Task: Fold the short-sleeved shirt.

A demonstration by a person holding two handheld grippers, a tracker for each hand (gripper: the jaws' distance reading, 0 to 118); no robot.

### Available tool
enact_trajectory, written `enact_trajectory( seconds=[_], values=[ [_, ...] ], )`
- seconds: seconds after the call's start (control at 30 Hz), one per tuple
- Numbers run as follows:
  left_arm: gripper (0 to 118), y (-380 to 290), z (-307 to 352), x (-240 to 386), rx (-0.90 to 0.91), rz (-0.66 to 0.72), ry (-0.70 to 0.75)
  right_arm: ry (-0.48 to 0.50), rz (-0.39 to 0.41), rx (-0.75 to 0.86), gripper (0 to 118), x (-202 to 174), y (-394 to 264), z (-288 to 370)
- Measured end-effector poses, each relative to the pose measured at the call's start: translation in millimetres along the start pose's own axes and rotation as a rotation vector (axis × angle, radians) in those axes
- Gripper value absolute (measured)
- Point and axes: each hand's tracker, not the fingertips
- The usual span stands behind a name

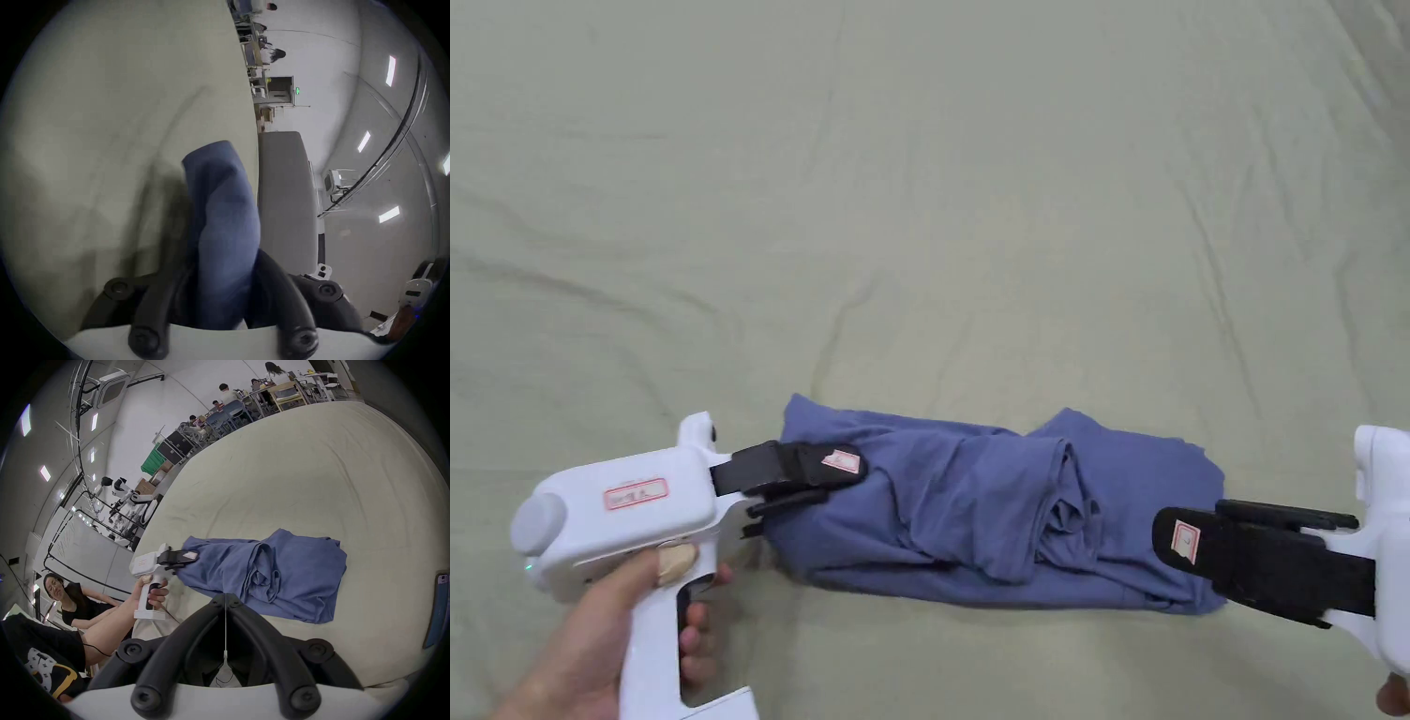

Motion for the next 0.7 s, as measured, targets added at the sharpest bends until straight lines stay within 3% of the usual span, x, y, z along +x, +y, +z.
enact_trajectory(
  seconds=[0.13,0.3,0.37,0.47,0.7],
  values=[
    [14,30.2,45.4,19.5,0.027,-0.054,0.071,-0.016,-0.011,0.006,3,5.4,1.2,5.3],
    [14,54.7,73.7,44.9,0.107,-0.206,0.436,-0.068,-0.020,0.010,3,8.7,2.0,4.3],
    [14,52.2,64.9,61.4,0.127,-0.179,0.504,-0.079,-0.024,0.008,3,9.1,1.3,2.4],
    [14,25.6,20.1,91.4,0.130,-0.250,0.450,-0.073,-0.065,0.008,3,13.1,-1.1,-0.1],
    [14,-44.5,-145.1,100.8,-0.076,-0.486,0.739,-0.095,-0.083,0.003,3,17.8,-6.3,5.3]
  ],
)
